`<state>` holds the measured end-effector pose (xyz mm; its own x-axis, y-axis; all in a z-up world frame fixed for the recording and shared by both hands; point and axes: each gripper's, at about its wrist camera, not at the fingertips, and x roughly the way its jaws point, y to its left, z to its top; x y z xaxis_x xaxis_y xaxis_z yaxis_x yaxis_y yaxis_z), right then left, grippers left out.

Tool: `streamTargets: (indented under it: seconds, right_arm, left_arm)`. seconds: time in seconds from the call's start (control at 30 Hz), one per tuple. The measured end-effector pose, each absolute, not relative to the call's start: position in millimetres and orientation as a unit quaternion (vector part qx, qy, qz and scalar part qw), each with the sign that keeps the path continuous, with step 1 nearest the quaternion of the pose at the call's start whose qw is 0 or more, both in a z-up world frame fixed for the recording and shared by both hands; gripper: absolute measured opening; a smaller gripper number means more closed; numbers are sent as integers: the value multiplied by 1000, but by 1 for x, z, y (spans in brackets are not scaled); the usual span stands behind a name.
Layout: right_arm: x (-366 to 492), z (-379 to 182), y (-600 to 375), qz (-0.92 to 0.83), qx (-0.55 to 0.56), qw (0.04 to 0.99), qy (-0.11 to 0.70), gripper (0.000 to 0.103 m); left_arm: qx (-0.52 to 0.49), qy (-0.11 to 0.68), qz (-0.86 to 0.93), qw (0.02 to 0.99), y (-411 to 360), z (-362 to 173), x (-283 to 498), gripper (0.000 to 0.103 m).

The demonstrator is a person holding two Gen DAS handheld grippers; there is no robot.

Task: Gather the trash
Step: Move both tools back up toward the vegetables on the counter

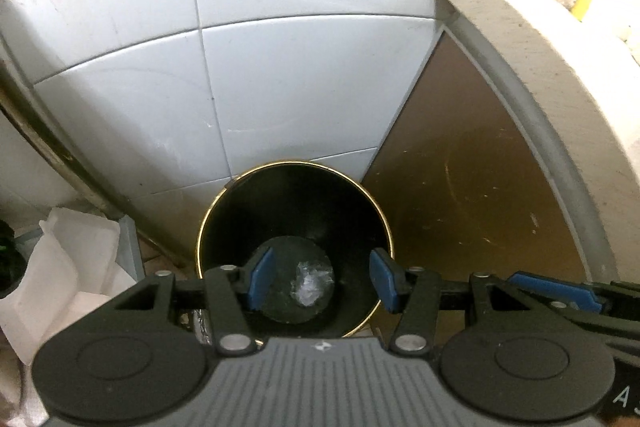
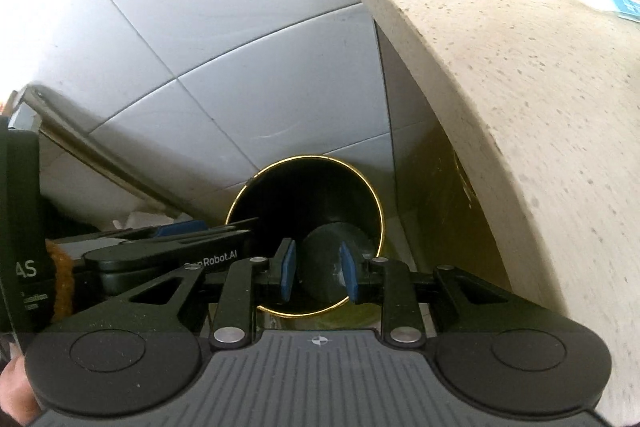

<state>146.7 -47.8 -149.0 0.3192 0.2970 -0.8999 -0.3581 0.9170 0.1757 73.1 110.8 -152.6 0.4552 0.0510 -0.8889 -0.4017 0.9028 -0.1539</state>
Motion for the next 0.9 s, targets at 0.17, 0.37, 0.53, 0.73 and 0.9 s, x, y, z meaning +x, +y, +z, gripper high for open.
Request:
streamTargets:
  seconds: [0.17, 0.37, 0.53, 0.73, 0.9]
  right_arm:
    - [140, -141, -55, 204, -20, 817, 540, 35]
    - [135, -124, -70, 202, -9, 831, 519, 36]
    - [130, -107, -85, 191, 4, 845, 499, 38]
    - [124, -84, -108, 170, 20, 865, 472, 39]
    - [122, -65, -131, 148, 32, 883, 445, 40]
  left_arm:
    - [-165, 492, 131, 845, 103, -139, 70, 46]
    - [-151, 470, 120, 862, 88, -117, 71, 46]
    - [-139, 454, 99, 875, 73, -98, 79, 47]
    - [-115, 432, 64, 892, 51, -74, 90, 47]
    - [-90, 406, 32, 909, 26, -51, 98, 47]
